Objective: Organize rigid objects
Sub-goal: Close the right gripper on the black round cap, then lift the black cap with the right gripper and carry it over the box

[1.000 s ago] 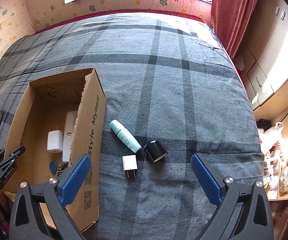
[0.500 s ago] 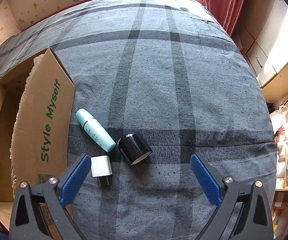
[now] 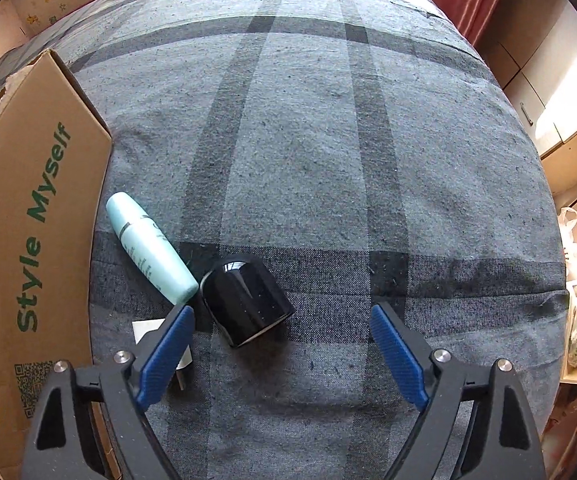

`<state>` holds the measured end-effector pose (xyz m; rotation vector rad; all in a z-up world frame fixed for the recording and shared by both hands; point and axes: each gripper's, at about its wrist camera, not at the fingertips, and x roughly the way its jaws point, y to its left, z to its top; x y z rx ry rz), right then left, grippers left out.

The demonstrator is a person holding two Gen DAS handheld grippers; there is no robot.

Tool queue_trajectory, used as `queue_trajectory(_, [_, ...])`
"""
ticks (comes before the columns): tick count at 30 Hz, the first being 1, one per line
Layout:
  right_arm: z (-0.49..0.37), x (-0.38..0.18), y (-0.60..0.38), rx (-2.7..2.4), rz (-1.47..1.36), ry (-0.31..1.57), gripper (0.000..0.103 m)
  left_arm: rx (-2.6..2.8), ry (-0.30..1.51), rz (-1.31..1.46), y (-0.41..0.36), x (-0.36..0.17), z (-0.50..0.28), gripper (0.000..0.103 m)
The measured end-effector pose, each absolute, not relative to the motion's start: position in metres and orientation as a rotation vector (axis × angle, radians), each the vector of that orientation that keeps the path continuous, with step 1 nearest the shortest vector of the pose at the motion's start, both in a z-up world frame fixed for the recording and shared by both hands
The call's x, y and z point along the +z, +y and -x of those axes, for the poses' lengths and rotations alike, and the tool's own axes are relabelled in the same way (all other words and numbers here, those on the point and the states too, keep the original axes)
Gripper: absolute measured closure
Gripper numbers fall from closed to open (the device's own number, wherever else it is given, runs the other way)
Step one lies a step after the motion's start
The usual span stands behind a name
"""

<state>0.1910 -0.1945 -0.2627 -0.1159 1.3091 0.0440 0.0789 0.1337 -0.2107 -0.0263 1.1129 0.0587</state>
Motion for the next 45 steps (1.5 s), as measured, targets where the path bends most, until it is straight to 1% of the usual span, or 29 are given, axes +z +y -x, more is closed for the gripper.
queue_trajectory(1, [-0.192, -0.263, -0.195, 0.047, 0.112, 1.308, 0.018, 0.059, 1.112, 0.027, 0.134, -0.211, -0.079, 0.088])
queue_trajectory(5, [-0.197, -0.269, -0.194, 0.062, 0.107, 1.321, 0.027, 0.060, 1.113, 0.025, 0.134, -0.211, -0.079, 0.088])
queue_trajectory(6, [-0.197, -0.271, -0.193, 0.069, 0.106, 1.325, 0.031, 0.060, 1.113, 0.025, 0.133, -0.211, -0.079, 0.088])
queue_trajectory(8, [-0.198, -0.272, -0.194, 0.068, 0.103, 1.317, 0.057, 0.059, 1.114, 0.023, 0.133, -0.211, -0.079, 0.088])
queue_trajectory(17, [-0.190, -0.272, -0.183, 0.058, 0.111, 1.315, 0.059, 0.061, 1.112, 0.025, 0.132, -0.211, -0.079, 0.088])
queue_trajectory(26, [-0.165, -0.252, -0.173, 0.054, 0.111, 1.297, 0.060, 0.060, 1.112, 0.023, 0.132, -0.211, -0.079, 0.088])
queue_trajectory(31, [-0.159, -0.237, -0.173, 0.049, 0.117, 1.296, 0.063, 0.060, 1.109, 0.028, 0.133, -0.211, -0.078, 0.088])
queue_trajectory(45, [-0.151, -0.205, -0.162, 0.075, 0.146, 1.255, 0.063, 0.058, 1.110, 0.022, 0.133, -0.211, -0.078, 0.088])
